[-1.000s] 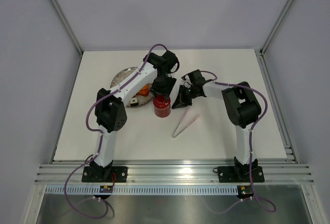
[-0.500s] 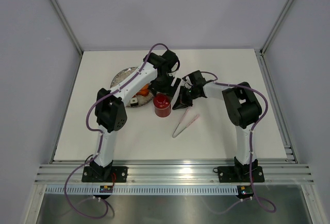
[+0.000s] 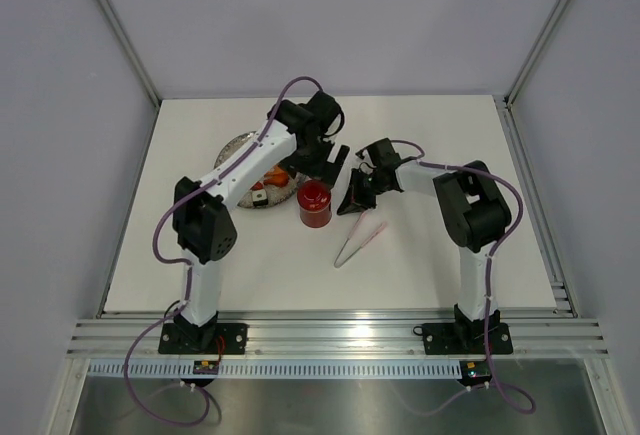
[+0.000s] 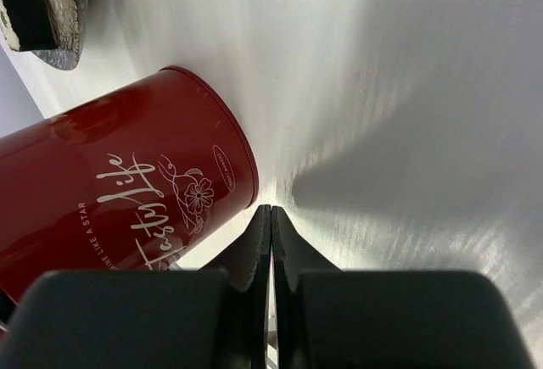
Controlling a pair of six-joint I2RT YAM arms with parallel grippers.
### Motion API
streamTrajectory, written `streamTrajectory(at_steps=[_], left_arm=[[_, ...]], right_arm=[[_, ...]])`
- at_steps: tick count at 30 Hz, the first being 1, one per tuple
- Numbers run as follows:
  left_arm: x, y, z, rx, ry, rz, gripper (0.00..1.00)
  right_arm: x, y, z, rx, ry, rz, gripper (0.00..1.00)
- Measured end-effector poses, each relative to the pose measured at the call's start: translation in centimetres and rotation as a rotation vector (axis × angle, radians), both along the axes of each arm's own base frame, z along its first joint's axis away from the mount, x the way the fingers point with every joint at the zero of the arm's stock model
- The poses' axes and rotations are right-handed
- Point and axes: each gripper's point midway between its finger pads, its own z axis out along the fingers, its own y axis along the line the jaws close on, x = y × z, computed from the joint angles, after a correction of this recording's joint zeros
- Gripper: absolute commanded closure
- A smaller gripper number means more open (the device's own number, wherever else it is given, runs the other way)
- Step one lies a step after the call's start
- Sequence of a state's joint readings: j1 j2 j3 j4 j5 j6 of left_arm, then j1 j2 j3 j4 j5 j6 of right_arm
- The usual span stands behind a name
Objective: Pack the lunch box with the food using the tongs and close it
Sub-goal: Close the box lid on the packing box, then adjust the box lid on the packing box.
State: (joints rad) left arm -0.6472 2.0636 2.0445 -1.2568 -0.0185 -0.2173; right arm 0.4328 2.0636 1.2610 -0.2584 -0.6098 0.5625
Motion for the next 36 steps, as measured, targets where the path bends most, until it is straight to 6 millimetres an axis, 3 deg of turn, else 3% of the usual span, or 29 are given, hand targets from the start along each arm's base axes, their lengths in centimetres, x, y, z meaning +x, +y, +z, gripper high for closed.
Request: streamTrajectory(at_steps=[2,5,6,7,10,14,20,25,31,36], left_arm=[[-0.1,0.4,1.4,-0.015,-0.042,0.007,0.07],[-0.7,1.1,3.5,-0.055,-0.104,0.028,0.44],[-1.0,1.3,4.1,-0.069,-0.124,0.033,0.83],[-1.2,1.4,4.6,-0.084,-0.141,0.039,0.98],[-1.7,1.8,5.1,-0.113,-0.177,0.038,1.0],[-2.0,1.5,3.8,-0.138,-0.168,0.043,1.0],[-1.6,0.5,3.2,-0.173,-0.165,0.038,1.0],[-0.6,-0.3,2.6,-0.175,-0.164,0.037,1.0],[0.4,-1.2,-1.3,-0.139,-0.105,0.04,1.0],[1.2,-2.0,-1.2,-0.164,-0.128,0.035,1.0]], right_arm=[[0.0,-0.3,0.1,-0.015,-0.01,-0.008,0.94],[-0.3,-1.0,0.6,-0.045,-0.029,-0.025,0.92],[-0.4,-1.3,0.9,-0.058,-0.041,-0.034,0.91],[-0.5,-1.7,1.2,-0.071,-0.05,-0.044,0.91],[-0.5,-2.6,2.4,-0.092,-0.092,-0.072,0.91],[0.4,-3.8,4.4,-0.11,-0.15,-0.118,0.91],[1.0,-5.5,5.7,-0.15,-0.181,-0.166,0.9],[0.8,-5.9,5.6,-0.169,-0.177,-0.17,0.9],[0.4,-6.2,5.3,-0.185,-0.16,-0.169,0.91],[0.0,-6.5,4.9,-0.2,-0.151,-0.166,0.9]])
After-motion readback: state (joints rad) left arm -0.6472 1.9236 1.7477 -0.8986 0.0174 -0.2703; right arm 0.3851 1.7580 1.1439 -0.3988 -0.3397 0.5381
